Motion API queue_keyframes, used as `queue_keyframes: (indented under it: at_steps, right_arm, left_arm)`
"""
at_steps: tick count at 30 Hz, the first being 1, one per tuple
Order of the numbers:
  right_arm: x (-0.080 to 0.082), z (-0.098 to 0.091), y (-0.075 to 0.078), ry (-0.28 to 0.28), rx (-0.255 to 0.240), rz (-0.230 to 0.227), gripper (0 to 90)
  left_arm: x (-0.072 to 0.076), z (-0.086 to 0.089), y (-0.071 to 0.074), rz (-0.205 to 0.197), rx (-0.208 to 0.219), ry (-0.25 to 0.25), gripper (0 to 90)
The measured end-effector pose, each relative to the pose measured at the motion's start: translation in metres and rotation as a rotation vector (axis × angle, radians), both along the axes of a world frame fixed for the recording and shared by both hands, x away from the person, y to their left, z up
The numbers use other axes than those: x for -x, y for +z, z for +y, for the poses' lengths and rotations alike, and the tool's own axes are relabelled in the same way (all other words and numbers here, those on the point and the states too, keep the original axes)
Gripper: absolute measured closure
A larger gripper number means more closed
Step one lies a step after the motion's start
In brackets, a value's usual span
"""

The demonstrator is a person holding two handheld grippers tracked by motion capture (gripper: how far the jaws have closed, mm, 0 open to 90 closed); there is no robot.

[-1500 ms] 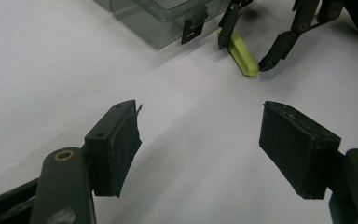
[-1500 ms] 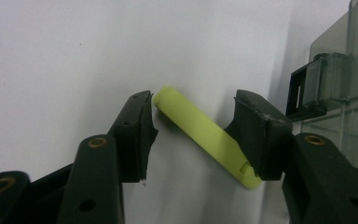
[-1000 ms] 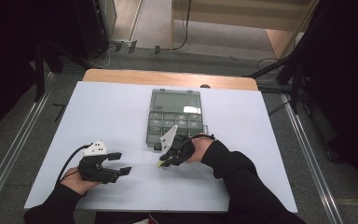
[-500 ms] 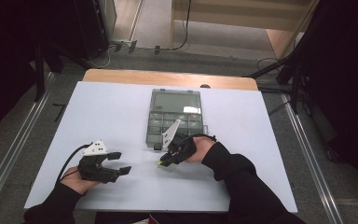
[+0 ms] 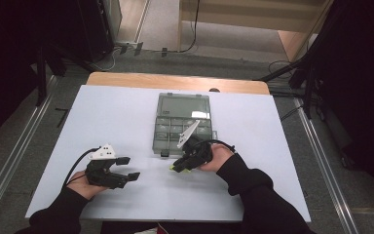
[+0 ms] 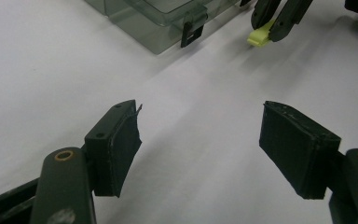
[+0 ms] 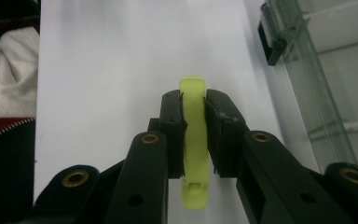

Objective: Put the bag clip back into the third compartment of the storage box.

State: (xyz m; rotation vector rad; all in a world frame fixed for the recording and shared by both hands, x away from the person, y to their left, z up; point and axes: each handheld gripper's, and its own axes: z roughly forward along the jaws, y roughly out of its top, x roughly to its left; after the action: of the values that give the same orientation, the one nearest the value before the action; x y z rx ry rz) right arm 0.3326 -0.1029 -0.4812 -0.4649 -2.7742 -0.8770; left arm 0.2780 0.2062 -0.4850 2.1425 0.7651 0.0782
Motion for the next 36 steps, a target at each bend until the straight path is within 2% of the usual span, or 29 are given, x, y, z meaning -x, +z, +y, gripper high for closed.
queue_keyframes:
  at_steps: [2,7,10,18,31,36]
  right_arm:
    - [0.000,-0.003,0.001,-0.024,-0.010,-0.001,78.5]
    - [0.002,-0.012,0.002,-0.097,-0.011,0.029,78.5]
    - [0.003,-0.016,0.003,-0.112,-0.011,0.037,78.5]
    - [0.006,-0.026,0.006,-0.201,-0.014,0.051,78.5]
    - [0.012,-0.041,0.018,-0.267,-0.039,0.051,78.5]
    - [0.013,-0.046,0.023,-0.309,-0.044,0.062,78.5]
  left_arm:
    - [-0.001,-0.002,0.000,0.001,0.002,-0.005,27.8]
    - [-0.005,-0.006,0.000,0.001,0.002,-0.019,27.8]
    - [-0.007,-0.007,0.000,0.002,0.003,-0.024,27.8]
    - [-0.012,-0.013,0.000,0.004,0.006,-0.043,27.8]
    - [-0.014,-0.016,0.000,0.005,0.001,-0.052,27.8]
    - [-0.014,-0.016,0.000,0.009,0.011,-0.051,27.8]
